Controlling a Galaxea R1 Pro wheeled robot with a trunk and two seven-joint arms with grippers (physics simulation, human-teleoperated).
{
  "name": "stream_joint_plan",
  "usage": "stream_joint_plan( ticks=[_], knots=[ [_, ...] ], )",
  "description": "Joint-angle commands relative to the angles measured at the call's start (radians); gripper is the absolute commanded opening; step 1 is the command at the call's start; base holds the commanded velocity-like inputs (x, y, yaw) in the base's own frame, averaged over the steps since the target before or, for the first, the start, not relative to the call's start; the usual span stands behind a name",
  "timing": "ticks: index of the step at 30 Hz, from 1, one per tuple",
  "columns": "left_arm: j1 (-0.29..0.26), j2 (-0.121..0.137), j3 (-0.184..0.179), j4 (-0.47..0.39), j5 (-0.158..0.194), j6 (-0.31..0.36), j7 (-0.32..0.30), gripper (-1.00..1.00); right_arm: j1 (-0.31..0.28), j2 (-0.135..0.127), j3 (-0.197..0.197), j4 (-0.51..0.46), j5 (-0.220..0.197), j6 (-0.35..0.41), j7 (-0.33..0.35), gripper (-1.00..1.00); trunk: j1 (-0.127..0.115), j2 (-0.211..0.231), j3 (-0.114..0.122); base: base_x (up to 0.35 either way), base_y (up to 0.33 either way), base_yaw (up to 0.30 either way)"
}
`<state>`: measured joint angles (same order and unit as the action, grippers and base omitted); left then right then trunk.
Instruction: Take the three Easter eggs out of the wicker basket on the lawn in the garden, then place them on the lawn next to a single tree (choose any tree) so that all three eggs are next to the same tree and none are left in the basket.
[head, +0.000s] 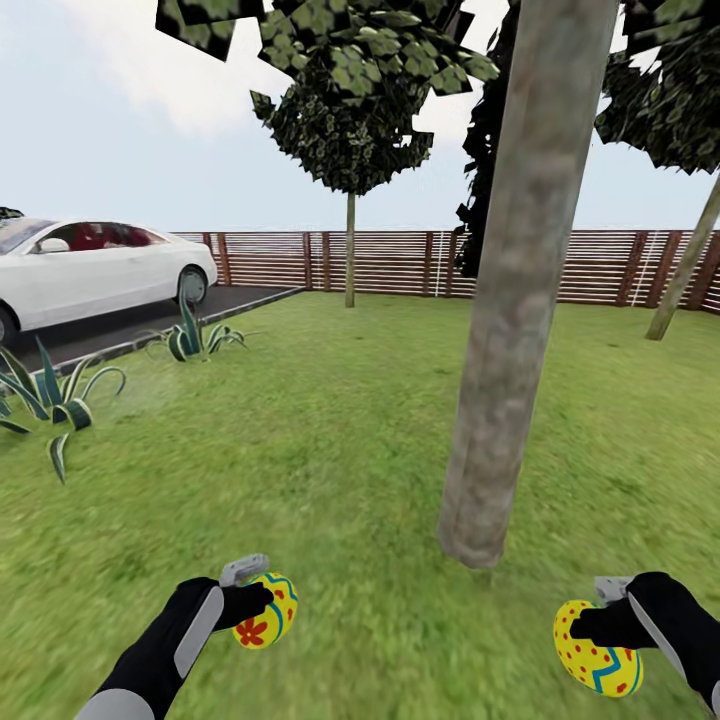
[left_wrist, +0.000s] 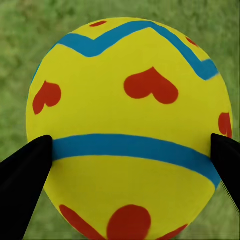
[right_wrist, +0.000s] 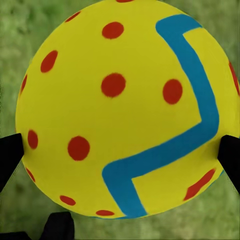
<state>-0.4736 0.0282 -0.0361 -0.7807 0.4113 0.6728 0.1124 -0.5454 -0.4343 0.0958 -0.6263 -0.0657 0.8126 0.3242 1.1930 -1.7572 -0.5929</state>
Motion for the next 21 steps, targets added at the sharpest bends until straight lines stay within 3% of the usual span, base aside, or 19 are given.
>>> stream_joint_plan(
  ticks=[1, 12, 14, 17, 21],
  knots=[
    [0.000, 0.001, -0.004, -0.002, 0.011, 0.003, 0.010, -1.00, -0.001, -0.001, 0.005, -0.001, -0.006, 0.005, -0.002, -1.00, 0.001, -0.001, -0.001, 0.331, 0.000, 0.000],
    [0.000, 0.001, -0.004, -0.002, 0.011, 0.002, 0.010, -1.00, -0.001, -0.002, 0.005, -0.001, -0.006, 0.005, -0.002, -1.00, 0.001, -0.001, -0.001, 0.324, 0.000, 0.000],
    [0.000, -0.004, -0.003, -0.003, 0.012, -0.002, 0.012, -1.00, -0.001, -0.001, 0.005, -0.001, -0.006, 0.005, -0.002, -1.00, 0.001, -0.001, -0.001, 0.077, 0.000, 0.000],
    [0.000, -0.032, -0.002, -0.003, 0.010, -0.011, 0.015, -1.00, -0.001, -0.001, 0.005, -0.001, -0.006, 0.005, -0.002, -1.00, 0.001, -0.001, -0.001, 0.010, 0.000, 0.000],
    [0.000, -0.037, -0.002, -0.003, 0.013, -0.012, 0.014, -1.00, -0.001, -0.001, 0.005, -0.001, -0.006, 0.005, -0.002, -1.00, 0.004, -0.008, -0.004, 0.000, 0.000, 0.000]
  ],
)
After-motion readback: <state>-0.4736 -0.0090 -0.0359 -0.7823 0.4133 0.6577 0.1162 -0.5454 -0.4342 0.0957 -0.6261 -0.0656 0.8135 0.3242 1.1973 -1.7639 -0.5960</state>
